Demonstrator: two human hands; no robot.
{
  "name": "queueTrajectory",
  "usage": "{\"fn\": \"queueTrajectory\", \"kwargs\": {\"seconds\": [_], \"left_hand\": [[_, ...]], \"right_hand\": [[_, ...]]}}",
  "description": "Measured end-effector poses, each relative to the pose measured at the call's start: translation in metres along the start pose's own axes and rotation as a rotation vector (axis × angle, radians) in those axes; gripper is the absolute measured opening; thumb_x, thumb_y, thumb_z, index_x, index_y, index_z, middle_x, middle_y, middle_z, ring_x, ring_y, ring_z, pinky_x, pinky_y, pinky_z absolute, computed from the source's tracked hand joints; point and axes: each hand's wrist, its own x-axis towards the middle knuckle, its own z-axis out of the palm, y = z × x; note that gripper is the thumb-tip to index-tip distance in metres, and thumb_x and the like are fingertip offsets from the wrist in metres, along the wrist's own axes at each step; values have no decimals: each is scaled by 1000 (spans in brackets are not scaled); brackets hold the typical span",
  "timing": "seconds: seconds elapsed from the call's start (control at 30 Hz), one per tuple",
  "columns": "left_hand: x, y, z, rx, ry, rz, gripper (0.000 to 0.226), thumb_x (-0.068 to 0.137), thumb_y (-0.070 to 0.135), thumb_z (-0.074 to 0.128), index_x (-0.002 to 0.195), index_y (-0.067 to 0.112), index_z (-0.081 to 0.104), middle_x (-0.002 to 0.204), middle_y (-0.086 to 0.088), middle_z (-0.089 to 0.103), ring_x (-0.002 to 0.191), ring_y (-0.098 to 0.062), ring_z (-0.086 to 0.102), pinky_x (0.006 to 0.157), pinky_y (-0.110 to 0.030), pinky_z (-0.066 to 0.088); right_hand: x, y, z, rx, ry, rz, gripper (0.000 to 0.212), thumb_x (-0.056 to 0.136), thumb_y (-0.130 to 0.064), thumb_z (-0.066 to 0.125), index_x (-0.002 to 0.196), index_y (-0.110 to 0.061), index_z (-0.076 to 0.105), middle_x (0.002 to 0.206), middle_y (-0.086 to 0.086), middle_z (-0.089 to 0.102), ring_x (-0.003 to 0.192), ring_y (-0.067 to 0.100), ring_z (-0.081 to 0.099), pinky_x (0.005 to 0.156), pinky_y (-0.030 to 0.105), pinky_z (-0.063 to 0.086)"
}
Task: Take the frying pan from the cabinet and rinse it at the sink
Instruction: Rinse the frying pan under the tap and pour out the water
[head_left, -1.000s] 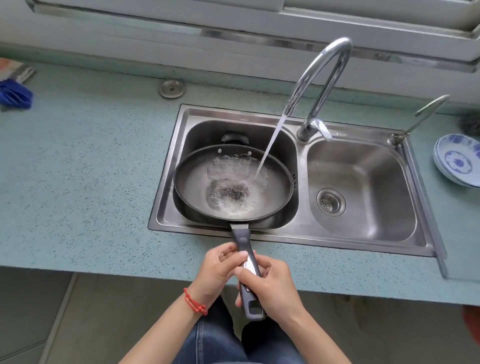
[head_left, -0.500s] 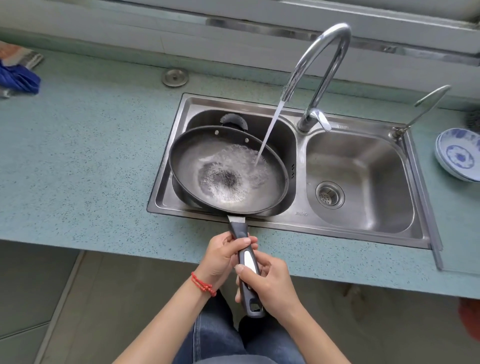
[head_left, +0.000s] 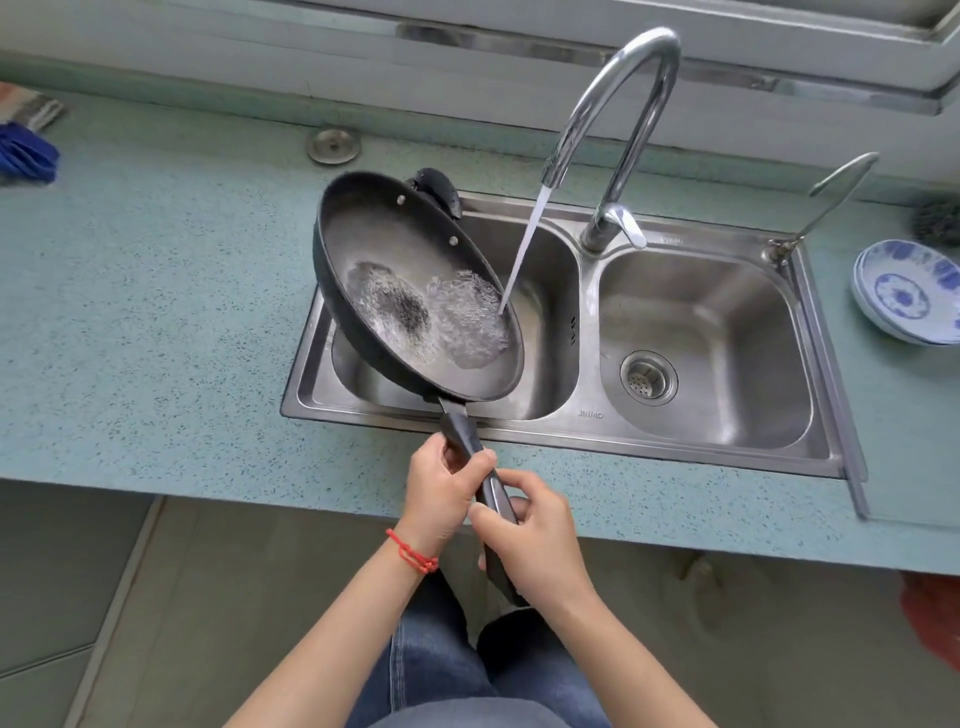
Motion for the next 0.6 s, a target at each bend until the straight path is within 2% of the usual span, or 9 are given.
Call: {"fn": "queueTrajectory", "kwargs": {"seconds": [0.1, 0.23, 0.33, 0.43, 0.5, 0.6], "left_hand": [[-2, 3, 1, -14, 0, -12, 17, 65, 17, 65, 65, 11, 49, 58, 1, 48, 45, 3, 44, 48, -13, 37], [-9, -3, 2, -8, 5, -22, 23, 77, 1, 66, 66, 12, 48, 59, 2, 48, 46, 4, 46, 49, -11, 38], [-12, -4, 1, -37, -3, -18, 14, 78, 5, 66, 74, 10, 54, 66, 0, 58, 57, 2, 55, 59, -14, 45], [-13, -3, 0, -113, -12, -44, 11, 78, 5, 66, 80, 7, 56, 73, -5, 62, 68, -10, 60, 66, -19, 49], [-13, 0, 0, -224, -35, -95, 12, 76, 4, 68, 80, 5, 57, 72, -5, 62, 68, -12, 60, 65, -19, 51], [-13, 8, 3, -568, -117, -243, 8, 78, -2, 59, 85, -1, 60, 71, -5, 71, 68, -14, 67, 66, -23, 56]], "right_hand": [[0, 2, 0, 142, -21, 9, 25, 66, -13, 63, 87, -22, 54, 40, -3, 57, 33, 11, 49, 40, 20, 39], [-4, 8, -6, 231, -71, 20, 25, 66, -13, 57, 90, -14, 52, 36, 1, 56, 28, 13, 45, 37, 19, 37], [-4, 9, -10, 312, -99, 44, 24, 67, -11, 57, 90, -10, 51, 38, 5, 54, 27, 15, 43, 35, 19, 35], [-3, 6, -12, 353, -113, 44, 25, 66, -9, 56, 91, -7, 50, 38, 7, 53, 25, 16, 41, 34, 18, 34], [-3, 5, -13, 373, -125, 40, 26, 66, -7, 56, 91, -4, 50, 36, 7, 52, 24, 16, 40, 33, 17, 34], [-3, 4, -18, 404, -143, 22, 27, 66, -5, 56, 92, -3, 49, 39, 9, 51, 24, 16, 41, 33, 17, 33]]}}
